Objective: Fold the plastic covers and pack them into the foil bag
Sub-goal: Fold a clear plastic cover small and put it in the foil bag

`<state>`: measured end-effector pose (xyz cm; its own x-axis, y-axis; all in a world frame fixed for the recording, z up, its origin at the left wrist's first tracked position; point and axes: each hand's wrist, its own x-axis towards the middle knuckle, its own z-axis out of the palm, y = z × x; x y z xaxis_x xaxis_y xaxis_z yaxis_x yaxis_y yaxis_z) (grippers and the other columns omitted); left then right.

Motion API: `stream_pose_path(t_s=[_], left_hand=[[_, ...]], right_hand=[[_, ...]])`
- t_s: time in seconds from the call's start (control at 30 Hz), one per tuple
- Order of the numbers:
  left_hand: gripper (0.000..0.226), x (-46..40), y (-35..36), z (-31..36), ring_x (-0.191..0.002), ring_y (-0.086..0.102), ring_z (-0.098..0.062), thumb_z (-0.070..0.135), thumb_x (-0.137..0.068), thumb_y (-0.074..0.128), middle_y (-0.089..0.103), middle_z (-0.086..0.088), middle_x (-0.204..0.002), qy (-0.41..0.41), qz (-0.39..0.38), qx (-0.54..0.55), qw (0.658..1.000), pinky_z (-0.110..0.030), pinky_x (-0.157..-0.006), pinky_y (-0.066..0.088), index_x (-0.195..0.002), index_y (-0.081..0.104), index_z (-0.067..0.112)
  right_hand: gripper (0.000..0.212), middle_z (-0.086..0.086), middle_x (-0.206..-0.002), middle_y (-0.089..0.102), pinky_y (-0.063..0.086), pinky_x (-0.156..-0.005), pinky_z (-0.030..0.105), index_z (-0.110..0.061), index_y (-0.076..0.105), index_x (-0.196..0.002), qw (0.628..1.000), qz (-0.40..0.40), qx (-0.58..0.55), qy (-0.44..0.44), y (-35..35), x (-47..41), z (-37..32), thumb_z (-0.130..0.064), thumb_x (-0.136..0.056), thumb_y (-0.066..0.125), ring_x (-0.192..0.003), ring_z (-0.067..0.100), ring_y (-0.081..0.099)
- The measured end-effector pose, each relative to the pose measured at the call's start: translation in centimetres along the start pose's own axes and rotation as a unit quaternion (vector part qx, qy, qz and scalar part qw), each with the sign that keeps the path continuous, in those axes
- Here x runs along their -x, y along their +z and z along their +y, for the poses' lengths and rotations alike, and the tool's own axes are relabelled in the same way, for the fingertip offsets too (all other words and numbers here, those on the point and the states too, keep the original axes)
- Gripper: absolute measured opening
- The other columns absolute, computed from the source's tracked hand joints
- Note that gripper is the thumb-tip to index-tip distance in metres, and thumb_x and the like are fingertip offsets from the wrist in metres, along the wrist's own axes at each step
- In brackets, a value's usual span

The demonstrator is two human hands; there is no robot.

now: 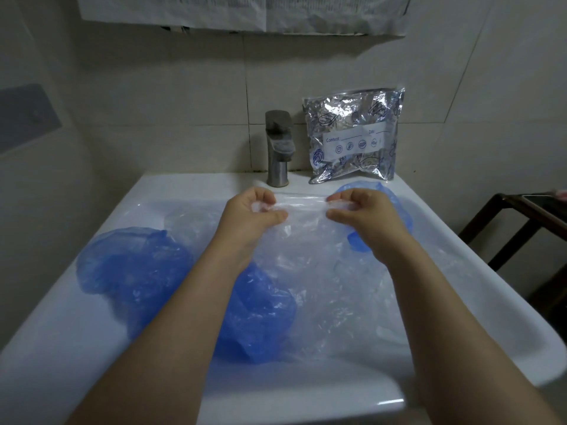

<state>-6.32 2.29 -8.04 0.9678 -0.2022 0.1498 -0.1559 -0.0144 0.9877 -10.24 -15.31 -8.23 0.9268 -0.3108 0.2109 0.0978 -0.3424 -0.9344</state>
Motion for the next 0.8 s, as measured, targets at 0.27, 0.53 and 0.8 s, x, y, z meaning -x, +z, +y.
stream_pose_path(t_s=[0.27,0.53,0.8], left_hand=[[0.021,-0.2,-0.7,-0.2,-0.07,0.055,-0.002,0.005,-0.083,0.066,0.061,0.01,-0.08,0.03,-0.018,-0.083,0.996,-0.004,-0.061,0.043,-0.096,0.066,0.021],[0.009,-0.4,-1.9,0.5,-0.076,0.058,-0.013,0.011,-0.087,0.061,0.064,-0.002,-0.084,-0.013,-0.093,-0.027,0.995,-0.019,-0.072,0.048,-0.09,0.065,0.018],[0.037,-0.1,-1.7,0.6,-0.074,0.064,0.005,-0.013,-0.088,0.04,0.071,0.014,-0.072,0.011,-0.136,0.045,0.99,-0.013,-0.074,0.05,-0.086,0.067,0.013]], right_hand=[[0.011,0.003,-0.057,0.049,0.032,-0.041,0.013,-0.011,0.066,-0.075,0.995,0.058,0.081,-0.013,-0.7,-0.3,0.4,-0.004,-0.084,0.065,-0.04,0.001,0.038],[0.022,0.006,-0.074,0.059,0.043,-0.076,0.027,-0.017,0.076,-0.069,0.971,-0.11,-0.18,0.111,-2.9,-0.3,1.3,-0.016,-0.082,0.058,-0.07,0.015,0.05],[0.038,-0.001,-0.063,0.058,0.049,-0.051,0.018,-0.017,0.067,-0.074,0.921,-0.052,-0.356,0.151,-2.3,-0.7,0.4,0.006,-0.084,0.038,-0.056,0.013,0.051]])
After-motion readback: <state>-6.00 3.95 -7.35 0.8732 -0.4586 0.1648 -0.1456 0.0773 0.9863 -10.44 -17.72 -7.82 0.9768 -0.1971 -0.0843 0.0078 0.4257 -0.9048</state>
